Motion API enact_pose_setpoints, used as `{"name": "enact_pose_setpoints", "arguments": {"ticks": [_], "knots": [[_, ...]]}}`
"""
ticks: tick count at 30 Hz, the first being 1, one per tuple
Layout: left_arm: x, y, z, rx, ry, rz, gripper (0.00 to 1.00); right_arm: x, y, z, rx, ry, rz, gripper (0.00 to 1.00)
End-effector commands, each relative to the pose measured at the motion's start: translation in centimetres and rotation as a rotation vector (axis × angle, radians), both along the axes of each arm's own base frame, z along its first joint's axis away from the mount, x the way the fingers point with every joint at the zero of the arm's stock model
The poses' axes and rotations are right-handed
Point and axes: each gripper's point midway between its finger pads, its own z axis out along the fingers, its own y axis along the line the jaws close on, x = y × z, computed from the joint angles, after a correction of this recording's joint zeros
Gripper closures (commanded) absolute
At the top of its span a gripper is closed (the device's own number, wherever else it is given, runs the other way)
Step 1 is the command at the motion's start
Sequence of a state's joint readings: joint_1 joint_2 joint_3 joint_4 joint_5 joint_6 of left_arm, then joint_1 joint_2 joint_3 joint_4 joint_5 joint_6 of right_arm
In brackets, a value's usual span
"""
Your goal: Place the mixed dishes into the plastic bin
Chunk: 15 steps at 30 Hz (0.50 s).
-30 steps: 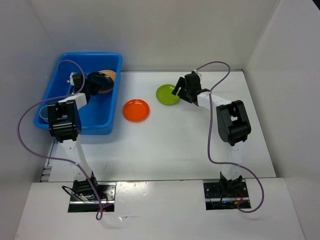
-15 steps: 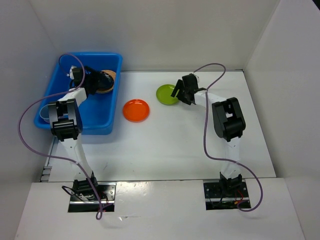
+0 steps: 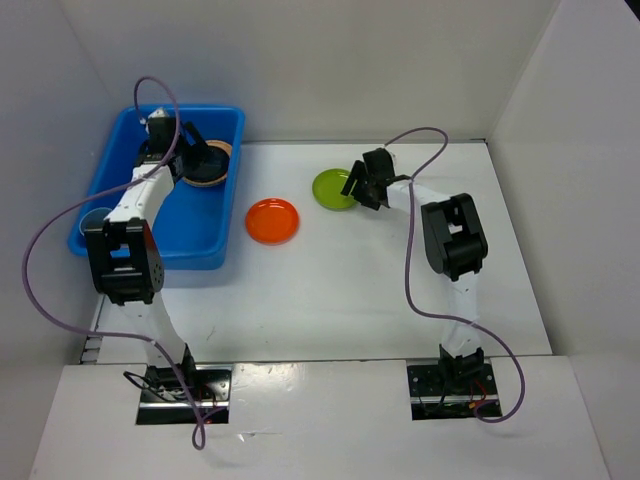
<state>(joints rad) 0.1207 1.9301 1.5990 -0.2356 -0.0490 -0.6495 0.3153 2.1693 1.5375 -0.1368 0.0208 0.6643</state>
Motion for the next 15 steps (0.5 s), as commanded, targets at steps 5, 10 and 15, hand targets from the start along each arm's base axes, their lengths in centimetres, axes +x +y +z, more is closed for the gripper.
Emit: {"name": "enact_pose_setpoints", "arguments": {"ticks": [5, 10, 15], "knots": [[-4.3, -1.2, 11.3, 0.210, -0.199, -0.070, 0.00, 2.2, 0.3, 0.2, 0.030, -0.018, -0.001, 0.30], [-6.2, -3.9, 15.8, 0.169, -0.347, -0.153, 0.00, 2.1, -0.2, -1.3, 0.023, 0.025, -0.017, 0.57], [-7.2, -7.7, 18.0, 0.117, -0.447, -0.288, 0.00, 2.4, -0.4, -1.1, 0.045, 0.022, -0.024, 0.96]]}}
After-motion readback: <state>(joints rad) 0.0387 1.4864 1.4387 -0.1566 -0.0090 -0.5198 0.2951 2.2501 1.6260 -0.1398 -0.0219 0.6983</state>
